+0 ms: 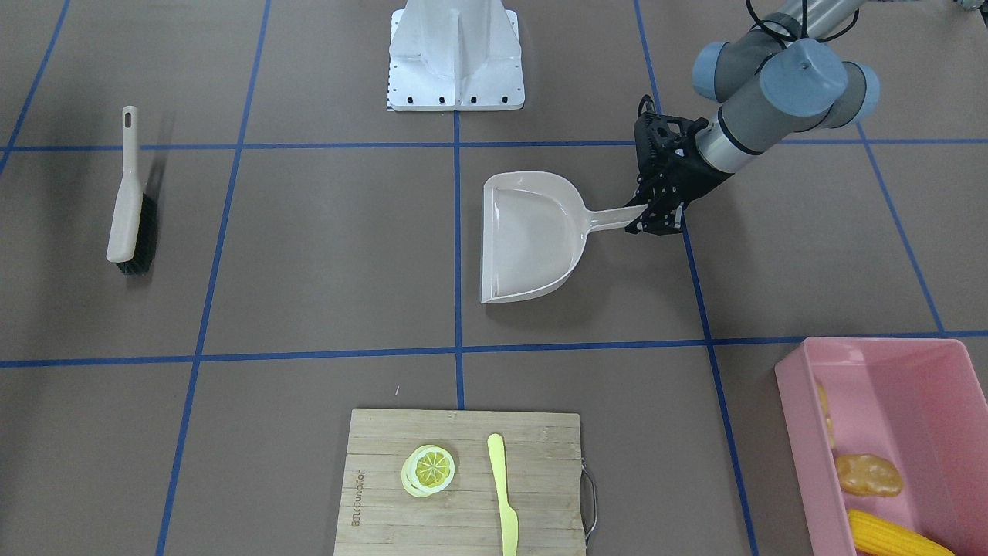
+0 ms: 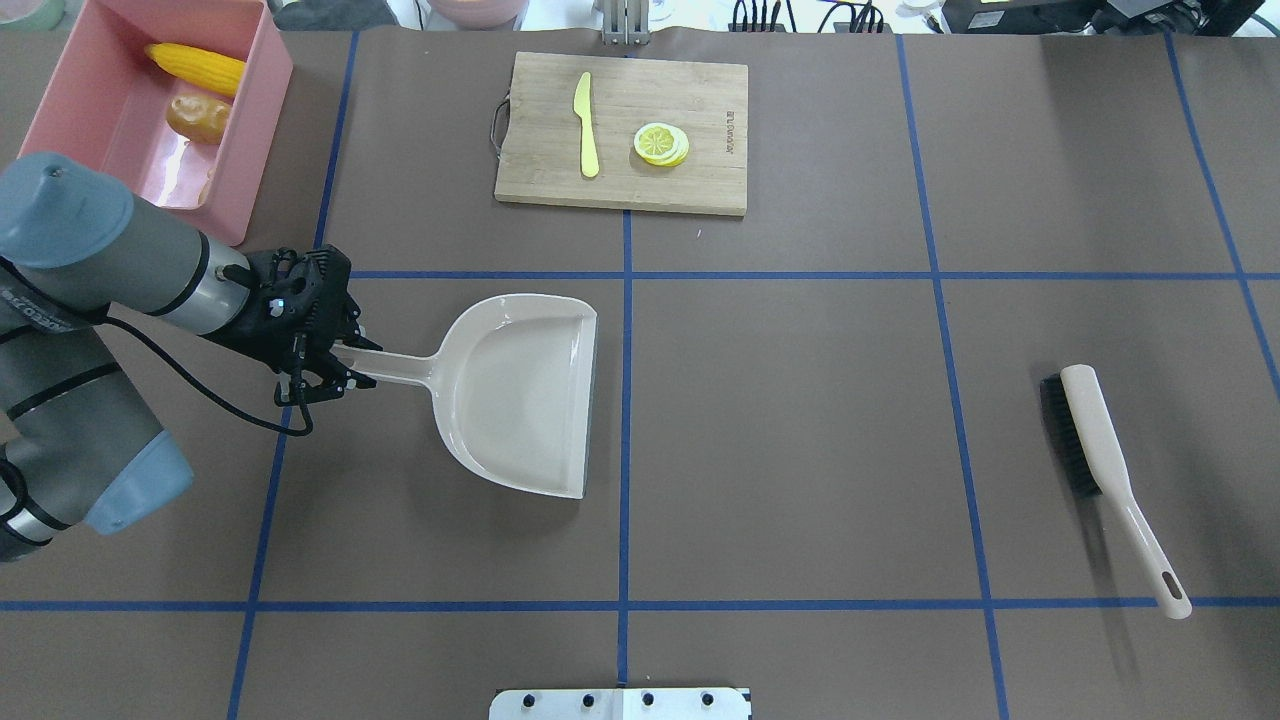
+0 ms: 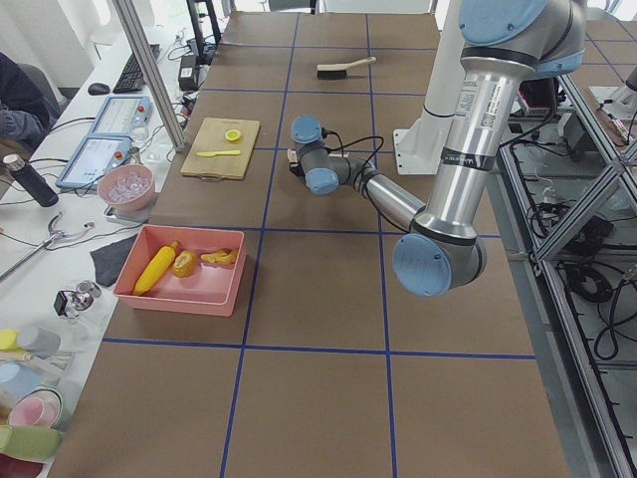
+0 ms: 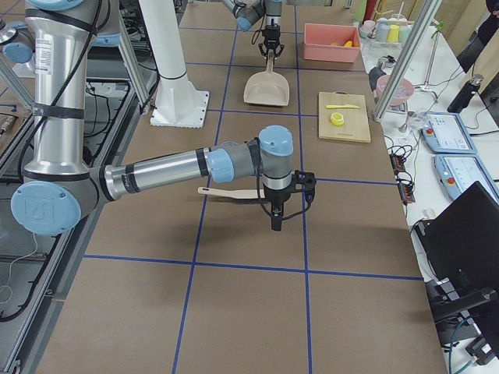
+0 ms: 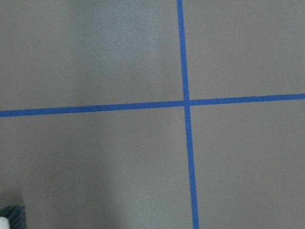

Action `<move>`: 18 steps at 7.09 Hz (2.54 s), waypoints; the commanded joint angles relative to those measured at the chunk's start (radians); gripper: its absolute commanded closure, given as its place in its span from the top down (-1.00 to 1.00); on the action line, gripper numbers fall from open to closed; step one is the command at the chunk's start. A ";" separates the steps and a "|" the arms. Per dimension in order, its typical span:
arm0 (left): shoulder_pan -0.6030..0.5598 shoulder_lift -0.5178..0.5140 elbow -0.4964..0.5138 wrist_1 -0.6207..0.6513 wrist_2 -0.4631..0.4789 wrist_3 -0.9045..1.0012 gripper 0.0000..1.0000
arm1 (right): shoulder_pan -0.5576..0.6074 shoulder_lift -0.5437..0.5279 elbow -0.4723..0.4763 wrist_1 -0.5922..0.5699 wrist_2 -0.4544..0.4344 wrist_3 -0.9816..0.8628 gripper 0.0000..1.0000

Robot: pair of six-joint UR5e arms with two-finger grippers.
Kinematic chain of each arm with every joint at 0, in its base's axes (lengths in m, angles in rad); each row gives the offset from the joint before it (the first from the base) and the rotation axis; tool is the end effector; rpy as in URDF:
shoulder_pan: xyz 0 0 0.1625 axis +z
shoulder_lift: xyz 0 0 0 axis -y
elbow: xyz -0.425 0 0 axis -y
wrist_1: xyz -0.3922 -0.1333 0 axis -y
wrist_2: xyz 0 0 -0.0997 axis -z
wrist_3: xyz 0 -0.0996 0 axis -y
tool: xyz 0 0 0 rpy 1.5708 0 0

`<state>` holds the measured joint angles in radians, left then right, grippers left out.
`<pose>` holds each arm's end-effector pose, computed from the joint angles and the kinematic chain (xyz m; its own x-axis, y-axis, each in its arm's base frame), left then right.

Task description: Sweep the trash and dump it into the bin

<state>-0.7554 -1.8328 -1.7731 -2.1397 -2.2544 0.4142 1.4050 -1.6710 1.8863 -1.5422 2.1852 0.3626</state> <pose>0.3726 -0.4476 0.3513 -0.0250 0.9985 0.0496 -0.3962 -0.0555 0.9165 -0.0006 -0.4633 0.5565 0.7888 0.0850 0.6087 -0.1280 0.9914 0.0274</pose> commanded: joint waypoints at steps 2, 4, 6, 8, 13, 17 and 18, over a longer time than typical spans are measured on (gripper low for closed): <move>0.016 -0.005 0.011 0.001 -0.011 -0.029 -1.00 | 0.003 -0.009 -0.044 0.007 -0.093 -0.002 1.00; 0.016 -0.005 0.011 0.000 -0.007 -0.026 -0.96 | 0.008 -0.015 -0.009 -0.009 -0.075 -0.025 1.00; 0.016 -0.005 0.012 -0.003 -0.007 -0.023 -0.17 | 0.060 -0.024 0.008 -0.021 0.032 -0.028 1.00; 0.016 -0.003 0.012 -0.005 -0.007 -0.022 0.45 | 0.143 -0.052 0.008 -0.010 0.116 -0.039 1.00; -0.086 0.035 -0.025 0.001 0.037 -0.029 0.97 | 0.144 -0.082 -0.050 -0.007 0.119 -0.193 1.00; -0.354 0.304 -0.164 0.204 0.135 -0.212 0.97 | 0.146 -0.069 -0.044 -0.007 0.119 -0.229 1.00; -0.433 0.382 -0.187 0.289 0.131 -0.388 0.97 | 0.146 -0.068 -0.045 -0.007 0.119 -0.229 1.00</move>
<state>-1.0974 -1.5494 -1.9217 -1.9507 -2.1220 0.2004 1.5507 -1.7407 1.8399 -1.5493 2.3040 0.1336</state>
